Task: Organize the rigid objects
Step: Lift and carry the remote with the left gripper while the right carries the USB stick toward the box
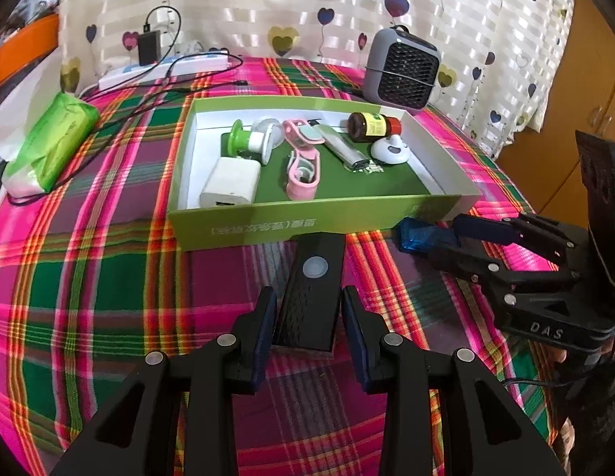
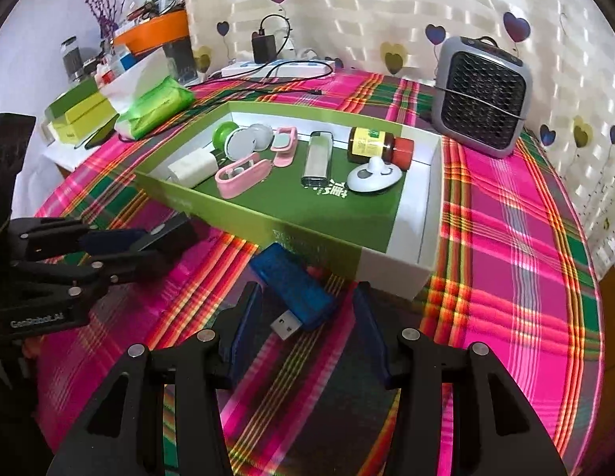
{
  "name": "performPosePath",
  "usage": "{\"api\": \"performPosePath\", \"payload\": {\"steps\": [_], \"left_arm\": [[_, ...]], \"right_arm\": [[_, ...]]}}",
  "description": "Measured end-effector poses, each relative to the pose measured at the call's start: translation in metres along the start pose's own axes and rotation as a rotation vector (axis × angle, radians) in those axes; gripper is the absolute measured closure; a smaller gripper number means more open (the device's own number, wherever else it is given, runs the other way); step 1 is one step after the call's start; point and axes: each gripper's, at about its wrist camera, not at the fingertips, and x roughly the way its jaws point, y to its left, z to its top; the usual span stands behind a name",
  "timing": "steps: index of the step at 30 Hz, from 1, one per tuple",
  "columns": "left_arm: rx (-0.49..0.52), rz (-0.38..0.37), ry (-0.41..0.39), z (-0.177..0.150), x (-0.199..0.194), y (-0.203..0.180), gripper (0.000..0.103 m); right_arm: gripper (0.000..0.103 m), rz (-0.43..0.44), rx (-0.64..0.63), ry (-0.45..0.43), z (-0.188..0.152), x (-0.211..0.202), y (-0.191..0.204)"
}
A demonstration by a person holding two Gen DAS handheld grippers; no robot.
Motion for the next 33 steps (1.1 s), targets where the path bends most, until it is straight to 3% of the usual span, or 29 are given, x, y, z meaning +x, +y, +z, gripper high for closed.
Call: {"api": "performPosePath", "payload": {"steps": [13, 30, 33], "left_arm": [[0.003, -0.015, 0.006, -0.001, 0.0, 0.005, 0.07], [0.027, 0.003, 0.003, 0.004, 0.006, 0.001, 0.07], [0.028, 0.004, 0.001, 0.004, 0.006, 0.0, 0.07]], "right_arm": [[0.054, 0.096, -0.065, 0.047, 0.001, 0.008, 0.015], [0.054, 0.014, -0.044, 0.045, 0.013, 0.02, 0.024], [0.06, -0.012, -0.061, 0.038, 0.012, 0.02, 0.027]]}}
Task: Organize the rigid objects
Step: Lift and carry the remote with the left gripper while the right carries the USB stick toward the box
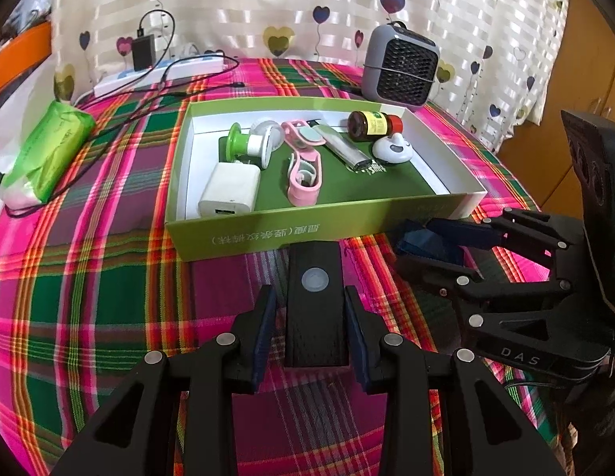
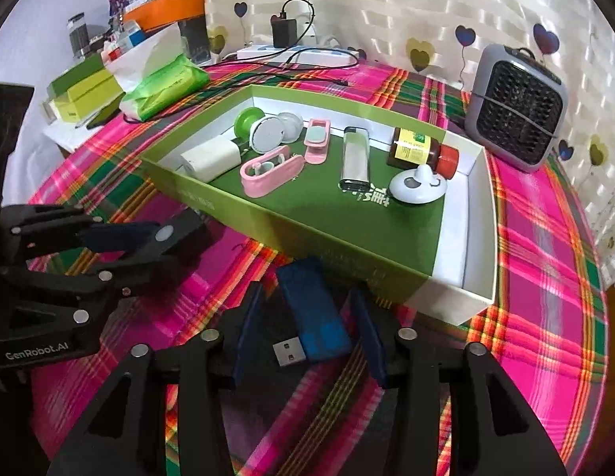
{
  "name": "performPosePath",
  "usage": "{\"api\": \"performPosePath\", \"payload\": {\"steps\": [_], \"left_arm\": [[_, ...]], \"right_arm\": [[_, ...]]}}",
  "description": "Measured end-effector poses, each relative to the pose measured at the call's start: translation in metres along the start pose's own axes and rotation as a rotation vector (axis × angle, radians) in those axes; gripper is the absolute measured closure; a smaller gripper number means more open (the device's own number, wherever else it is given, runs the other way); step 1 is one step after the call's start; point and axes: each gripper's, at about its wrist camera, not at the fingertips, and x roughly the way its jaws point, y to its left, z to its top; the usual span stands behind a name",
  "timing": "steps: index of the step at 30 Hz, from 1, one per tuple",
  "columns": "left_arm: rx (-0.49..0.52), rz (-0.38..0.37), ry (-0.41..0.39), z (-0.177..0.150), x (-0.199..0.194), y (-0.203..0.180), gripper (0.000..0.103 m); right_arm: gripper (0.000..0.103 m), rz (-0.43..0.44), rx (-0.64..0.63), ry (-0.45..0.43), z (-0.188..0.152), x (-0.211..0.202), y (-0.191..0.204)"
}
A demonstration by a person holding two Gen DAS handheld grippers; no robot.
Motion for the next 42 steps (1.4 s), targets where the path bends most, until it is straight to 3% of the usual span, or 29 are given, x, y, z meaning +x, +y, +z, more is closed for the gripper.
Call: {"api": "performPosePath", "payload": {"steps": [11, 16, 42], "left_arm": [[-0.007, -0.002, -0.001, -0.0001, -0.0006, 0.0, 0.07], [-0.012, -0.003, -0.004, 0.0006, -0.0022, 0.0027, 0.076], [-0.022, -0.009, -0.007, -0.0011, -0.0034, 0.0034, 0.076]], "right_arm": [[0.08, -0.006, 0.024, -0.014, -0.0032, -0.0032, -0.0019], [0.08, -0.006, 0.034, -0.012, -0.0046, -0.0044, -0.0004], [0.08, -0.006, 0.033, -0.014, -0.0055, -0.005, 0.002]]}}
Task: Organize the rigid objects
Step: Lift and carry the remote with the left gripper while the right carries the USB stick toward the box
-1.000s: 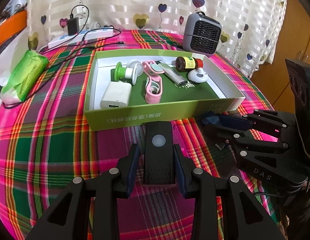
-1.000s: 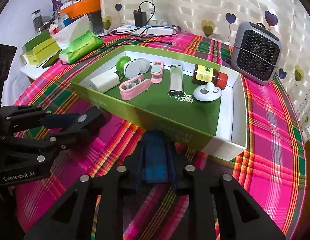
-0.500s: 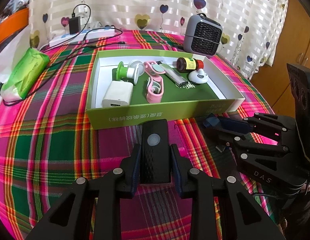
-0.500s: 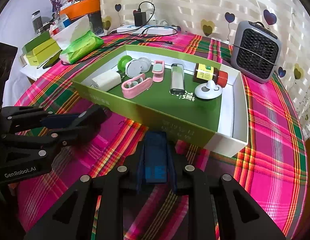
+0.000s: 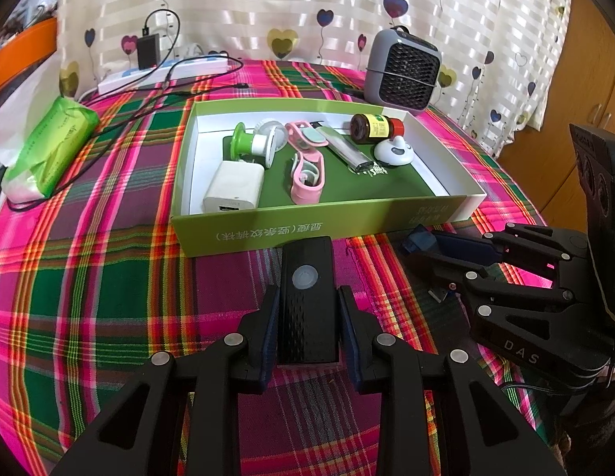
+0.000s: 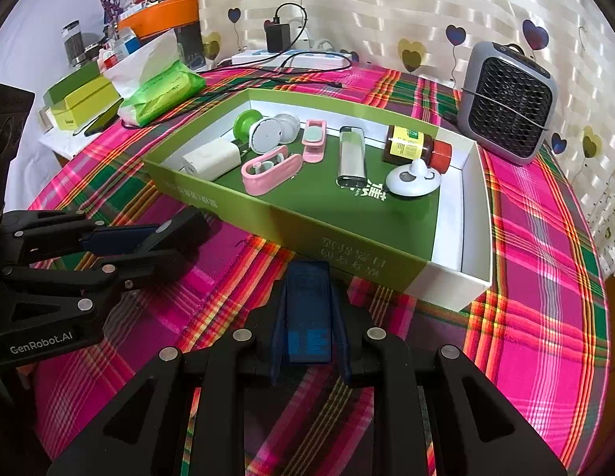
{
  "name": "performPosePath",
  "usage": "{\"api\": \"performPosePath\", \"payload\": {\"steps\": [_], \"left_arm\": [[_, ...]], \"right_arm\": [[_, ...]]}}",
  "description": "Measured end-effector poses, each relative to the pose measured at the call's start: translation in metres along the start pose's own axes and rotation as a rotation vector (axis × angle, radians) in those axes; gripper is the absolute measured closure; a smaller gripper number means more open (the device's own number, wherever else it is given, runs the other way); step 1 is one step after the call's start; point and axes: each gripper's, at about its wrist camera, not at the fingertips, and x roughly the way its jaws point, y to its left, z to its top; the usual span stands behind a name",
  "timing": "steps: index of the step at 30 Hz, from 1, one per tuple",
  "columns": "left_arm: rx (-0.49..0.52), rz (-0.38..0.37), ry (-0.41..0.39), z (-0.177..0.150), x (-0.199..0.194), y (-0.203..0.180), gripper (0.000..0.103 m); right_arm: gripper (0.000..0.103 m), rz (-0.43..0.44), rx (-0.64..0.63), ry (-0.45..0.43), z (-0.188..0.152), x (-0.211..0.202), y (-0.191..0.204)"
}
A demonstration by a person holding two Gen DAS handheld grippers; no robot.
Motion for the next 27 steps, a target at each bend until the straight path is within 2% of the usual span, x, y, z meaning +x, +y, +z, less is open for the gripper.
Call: {"api": "performPosePath", "payload": {"steps": [27], "left_arm": [[0.026, 0.004, -0.047, -0.001, -0.023, -0.007, 0.076]], "right_arm": [[0.08, 0.038, 0.047, -0.042, 0.0, -0.019, 0.006]]}}
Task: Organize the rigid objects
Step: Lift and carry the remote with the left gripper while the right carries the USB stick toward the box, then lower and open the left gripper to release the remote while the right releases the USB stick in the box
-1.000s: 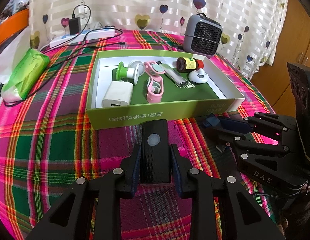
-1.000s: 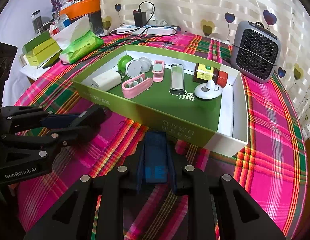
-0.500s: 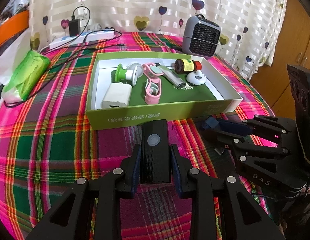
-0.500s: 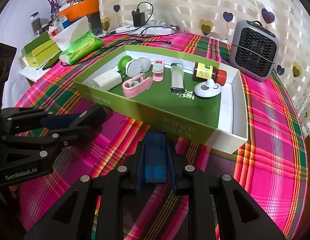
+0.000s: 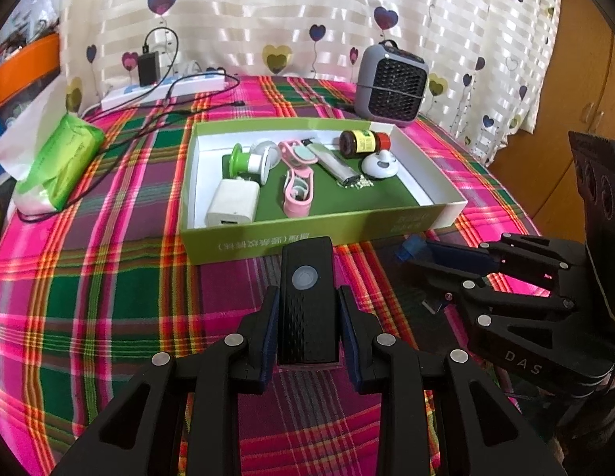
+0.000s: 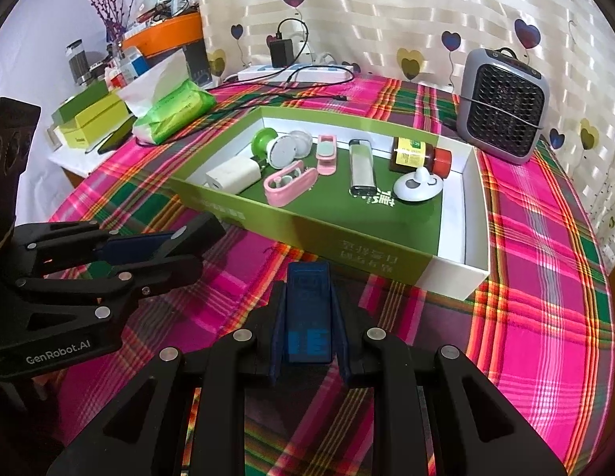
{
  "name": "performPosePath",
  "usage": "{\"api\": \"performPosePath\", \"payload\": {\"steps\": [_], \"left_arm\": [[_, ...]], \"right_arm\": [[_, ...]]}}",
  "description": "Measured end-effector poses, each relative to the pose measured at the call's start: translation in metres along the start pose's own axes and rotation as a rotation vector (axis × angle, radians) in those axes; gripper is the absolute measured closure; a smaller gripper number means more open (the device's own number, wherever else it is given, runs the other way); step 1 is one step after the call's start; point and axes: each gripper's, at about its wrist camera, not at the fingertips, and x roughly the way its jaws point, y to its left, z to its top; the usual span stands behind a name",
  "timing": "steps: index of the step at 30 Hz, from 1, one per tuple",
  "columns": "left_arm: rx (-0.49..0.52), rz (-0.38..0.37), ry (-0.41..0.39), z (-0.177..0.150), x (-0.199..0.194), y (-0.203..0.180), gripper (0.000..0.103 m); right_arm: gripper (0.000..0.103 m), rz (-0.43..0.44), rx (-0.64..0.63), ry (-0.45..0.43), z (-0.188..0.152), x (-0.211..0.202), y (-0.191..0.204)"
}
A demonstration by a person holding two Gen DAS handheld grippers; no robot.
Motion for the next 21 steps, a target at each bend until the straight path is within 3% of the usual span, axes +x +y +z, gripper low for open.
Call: {"api": "performPosePath", "payload": {"steps": [21], "left_arm": [[0.032, -0.016, -0.046, 0.028, -0.009, -0.009, 0.076]], "right_arm": [[0.08, -0.008, 0.068, -0.078, 0.023, -0.029, -0.018]]}}
